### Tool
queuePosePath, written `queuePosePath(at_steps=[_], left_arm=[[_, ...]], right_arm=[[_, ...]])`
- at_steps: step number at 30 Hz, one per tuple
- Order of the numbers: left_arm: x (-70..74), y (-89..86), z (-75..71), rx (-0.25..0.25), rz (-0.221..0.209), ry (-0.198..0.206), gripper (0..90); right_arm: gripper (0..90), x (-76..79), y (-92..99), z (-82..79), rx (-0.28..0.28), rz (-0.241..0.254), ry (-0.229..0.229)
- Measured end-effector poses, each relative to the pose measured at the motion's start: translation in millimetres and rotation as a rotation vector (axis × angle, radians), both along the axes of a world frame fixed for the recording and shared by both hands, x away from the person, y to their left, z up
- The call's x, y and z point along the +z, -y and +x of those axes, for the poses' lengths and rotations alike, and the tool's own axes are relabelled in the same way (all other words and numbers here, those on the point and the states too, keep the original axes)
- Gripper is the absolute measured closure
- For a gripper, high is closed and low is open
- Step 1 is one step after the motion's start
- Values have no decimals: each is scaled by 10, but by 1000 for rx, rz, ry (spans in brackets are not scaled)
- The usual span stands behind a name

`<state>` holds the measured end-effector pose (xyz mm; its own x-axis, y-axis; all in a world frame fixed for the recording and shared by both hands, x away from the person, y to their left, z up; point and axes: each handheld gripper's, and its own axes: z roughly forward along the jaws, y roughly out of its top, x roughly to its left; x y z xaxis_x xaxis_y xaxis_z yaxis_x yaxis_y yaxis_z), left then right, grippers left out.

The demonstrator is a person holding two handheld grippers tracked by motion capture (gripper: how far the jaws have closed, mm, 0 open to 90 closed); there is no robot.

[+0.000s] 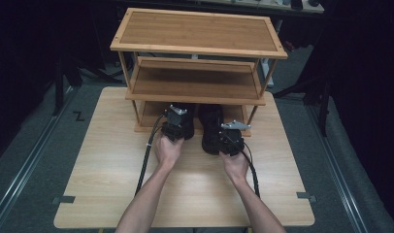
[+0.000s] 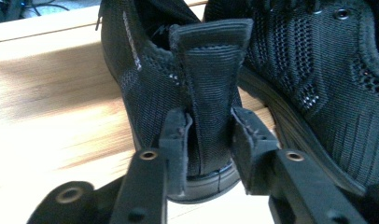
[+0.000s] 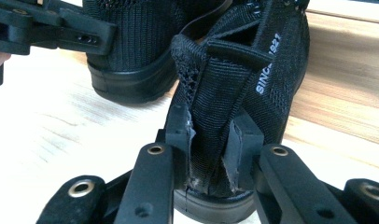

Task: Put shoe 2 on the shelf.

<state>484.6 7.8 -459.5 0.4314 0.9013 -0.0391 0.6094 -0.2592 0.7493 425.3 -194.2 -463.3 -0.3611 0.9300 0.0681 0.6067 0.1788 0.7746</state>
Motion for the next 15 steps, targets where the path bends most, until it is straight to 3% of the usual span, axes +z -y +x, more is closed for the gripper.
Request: queuePosePath(at_steps=[3,8,15], left_arm=[[1,-7,9,0,-11,-6,719],[27,6,28,-20,17,-13,736],[32,24,46,-26,20,-17,741]], right_arm=[[749,25,-5,39,-5,9,0],[752,63,-41,153,-6,9,-9],[752,98,-71,287,-3,1,-10]])
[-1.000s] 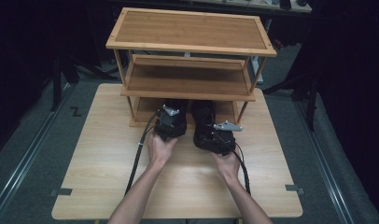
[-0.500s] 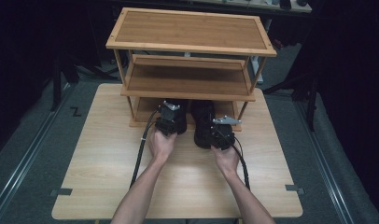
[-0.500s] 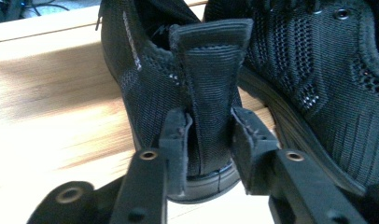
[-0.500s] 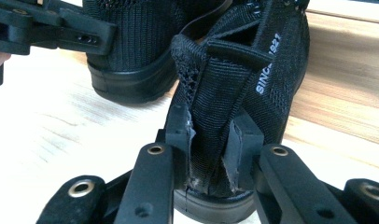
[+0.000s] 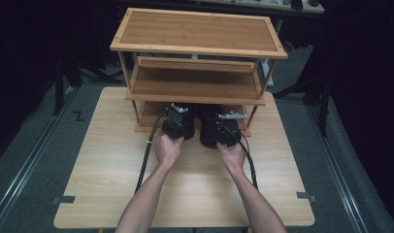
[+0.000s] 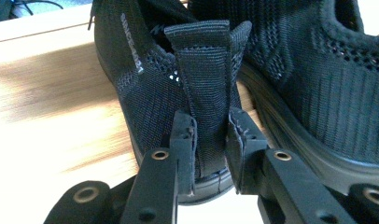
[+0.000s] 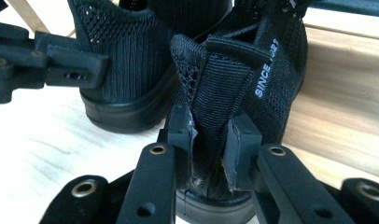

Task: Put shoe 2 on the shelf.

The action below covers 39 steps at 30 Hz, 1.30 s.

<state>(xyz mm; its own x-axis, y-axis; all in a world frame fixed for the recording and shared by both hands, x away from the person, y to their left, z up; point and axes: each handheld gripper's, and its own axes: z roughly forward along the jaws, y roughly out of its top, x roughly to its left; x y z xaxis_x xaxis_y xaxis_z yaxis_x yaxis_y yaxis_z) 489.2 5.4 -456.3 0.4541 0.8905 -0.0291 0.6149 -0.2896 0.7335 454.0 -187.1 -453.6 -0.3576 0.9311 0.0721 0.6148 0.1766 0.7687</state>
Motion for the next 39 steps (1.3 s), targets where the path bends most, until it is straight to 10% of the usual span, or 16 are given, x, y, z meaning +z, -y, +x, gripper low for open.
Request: queuePosePath(at_steps=[26,39], left_arm=[[-12,20,10,9,-6,6,734],[30,-45,-100,-39,-41,30,473]], right_arm=[[738,-84,-144,346,-67,1,-32],[447,57,-64,179,-43,-2,5]])
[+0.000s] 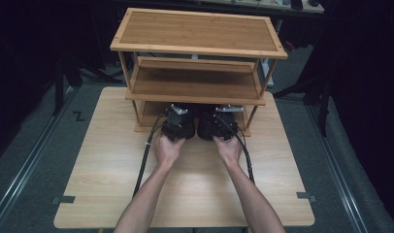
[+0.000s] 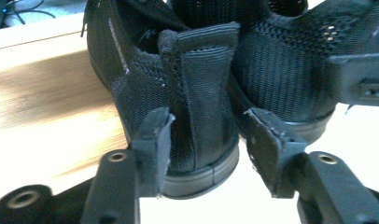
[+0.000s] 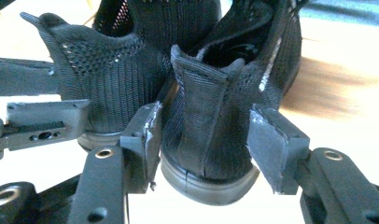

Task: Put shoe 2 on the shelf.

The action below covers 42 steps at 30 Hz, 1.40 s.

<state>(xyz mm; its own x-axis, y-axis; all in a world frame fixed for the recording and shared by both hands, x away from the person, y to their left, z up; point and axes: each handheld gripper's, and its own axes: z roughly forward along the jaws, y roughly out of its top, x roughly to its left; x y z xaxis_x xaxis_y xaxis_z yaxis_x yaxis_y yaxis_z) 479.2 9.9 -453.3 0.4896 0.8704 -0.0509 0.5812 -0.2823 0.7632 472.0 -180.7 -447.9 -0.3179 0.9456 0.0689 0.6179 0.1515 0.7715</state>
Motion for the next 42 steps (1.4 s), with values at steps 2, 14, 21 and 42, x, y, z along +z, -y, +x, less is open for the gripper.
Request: queuePosePath(at_steps=[2,14,21,42], left_arm=[[17,-19,-33,-7,-12,6,450],[132,-214,-257,-43,-42,61,397],[109,-363,-438,-62,-62,82,386],[-201,-900,-919,-20,-106,86,379]], right_arm=[[445,27,43,-49,6,7,13],[464,101,439,-353,11,49,68],[472,86,624,-551,21,78,84],[479,-314,1218,-1150,-5,76,76]])
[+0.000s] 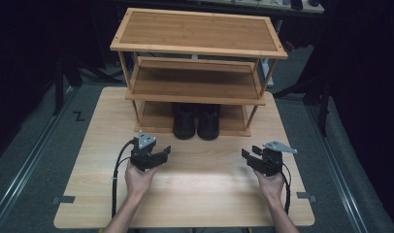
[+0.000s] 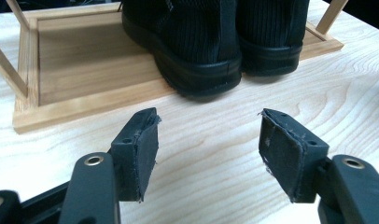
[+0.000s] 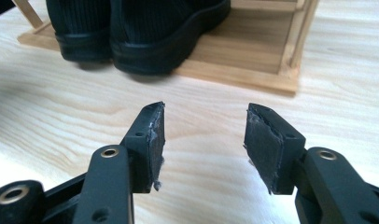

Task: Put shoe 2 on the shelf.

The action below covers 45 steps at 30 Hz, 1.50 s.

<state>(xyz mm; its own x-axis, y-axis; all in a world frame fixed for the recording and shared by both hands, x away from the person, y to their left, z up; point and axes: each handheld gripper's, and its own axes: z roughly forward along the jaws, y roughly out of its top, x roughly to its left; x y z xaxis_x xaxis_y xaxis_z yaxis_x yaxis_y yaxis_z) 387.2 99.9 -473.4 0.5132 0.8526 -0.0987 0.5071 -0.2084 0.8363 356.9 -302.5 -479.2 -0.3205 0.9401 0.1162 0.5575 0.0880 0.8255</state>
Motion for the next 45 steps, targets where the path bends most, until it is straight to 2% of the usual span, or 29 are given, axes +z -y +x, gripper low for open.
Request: queuePosePath(at_steps=[5,9,16,24,33,35,36,37,40,45], left_arm=[[-99,-46,-63,-1,21,-14,377],[-191,-104,-86,10,39,-31,372],[-338,-204,-149,36,72,-48,370],[-466,-299,-212,61,104,-60,370],[-566,-298,-233,76,153,-65,370],[-612,-292,-232,80,157,-73,370],[-616,-293,-221,82,152,-90,370],[-615,-297,-219,83,153,-93,353],[-617,-291,-222,84,152,-94,345],[-618,-289,-223,83,151,-95,329]], right_arm=[[480,-74,65,-91,-9,-1,-11],[480,-167,121,-140,-15,-21,-26],[479,-316,201,-208,-39,-96,-50],[473,-414,266,-273,-49,-156,-74],[462,-489,256,-282,-58,-228,-97],[463,-499,264,-284,-51,-214,-94],[463,-501,282,-275,-43,-215,-89],[461,-500,280,-280,-50,-197,-102],[443,-501,299,-272,-49,-180,-111],[405,-503,297,-269,-40,-178,-114]])
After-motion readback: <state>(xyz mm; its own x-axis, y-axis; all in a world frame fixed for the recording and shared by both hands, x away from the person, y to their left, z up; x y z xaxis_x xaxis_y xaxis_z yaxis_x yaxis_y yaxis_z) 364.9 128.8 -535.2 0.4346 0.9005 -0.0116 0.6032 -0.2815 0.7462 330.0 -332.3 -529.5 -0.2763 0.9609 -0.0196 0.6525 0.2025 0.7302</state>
